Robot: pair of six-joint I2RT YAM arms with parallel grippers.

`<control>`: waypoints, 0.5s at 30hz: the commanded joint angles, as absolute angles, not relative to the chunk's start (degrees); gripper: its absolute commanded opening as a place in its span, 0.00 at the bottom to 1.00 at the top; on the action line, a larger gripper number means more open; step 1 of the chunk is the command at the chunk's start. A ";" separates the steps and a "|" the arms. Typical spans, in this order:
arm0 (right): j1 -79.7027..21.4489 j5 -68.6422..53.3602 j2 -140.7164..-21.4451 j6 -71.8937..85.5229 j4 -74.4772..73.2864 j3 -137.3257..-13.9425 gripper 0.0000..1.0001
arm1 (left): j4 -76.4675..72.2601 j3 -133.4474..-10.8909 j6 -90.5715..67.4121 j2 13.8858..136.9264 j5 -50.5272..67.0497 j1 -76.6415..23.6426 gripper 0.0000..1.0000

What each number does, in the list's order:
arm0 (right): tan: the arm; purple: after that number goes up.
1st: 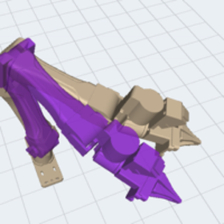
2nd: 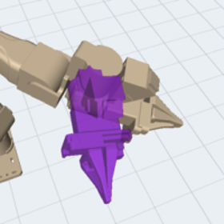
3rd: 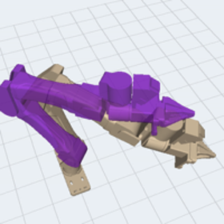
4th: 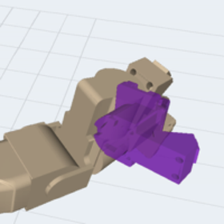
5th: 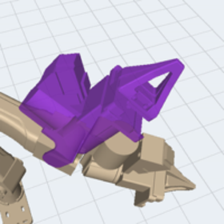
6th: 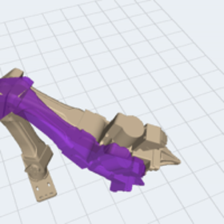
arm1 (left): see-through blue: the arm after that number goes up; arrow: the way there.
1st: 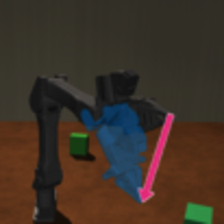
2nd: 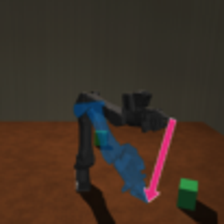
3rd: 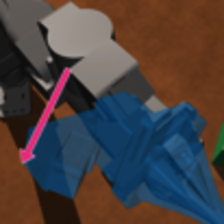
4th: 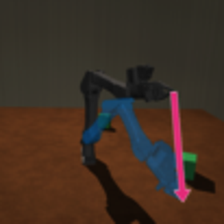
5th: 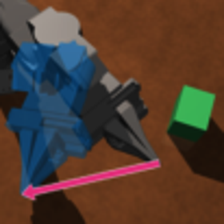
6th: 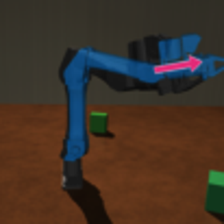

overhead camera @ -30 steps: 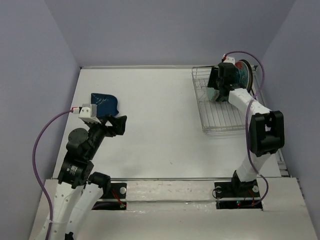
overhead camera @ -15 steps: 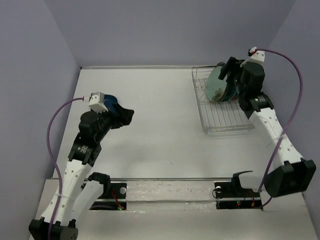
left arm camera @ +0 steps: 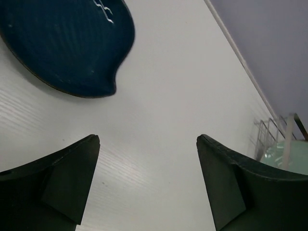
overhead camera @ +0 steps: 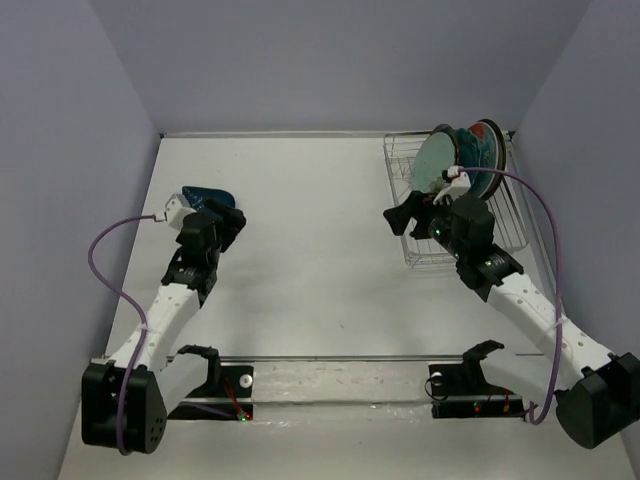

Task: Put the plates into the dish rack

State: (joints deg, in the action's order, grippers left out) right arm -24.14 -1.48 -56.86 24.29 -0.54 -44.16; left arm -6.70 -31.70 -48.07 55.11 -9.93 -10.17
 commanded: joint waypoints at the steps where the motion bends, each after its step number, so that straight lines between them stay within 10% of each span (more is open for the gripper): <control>1: -24.87 -6.06 -54.76 25.40 7.12 -42.90 0.83 | -11.78 -32.25 -54.40 62.39 -18.73 -4.94 0.92; 15: -24.87 -10.28 -55.46 26.28 9.05 -41.40 0.83 | -15.29 -38.31 -50.02 82.42 -16.71 8.70 0.73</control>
State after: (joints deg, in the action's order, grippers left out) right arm -24.45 -7.99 -55.16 25.74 4.91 -42.15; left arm -10.83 -33.76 -53.23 77.10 -16.67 7.31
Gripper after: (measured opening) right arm 0.831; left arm 0.764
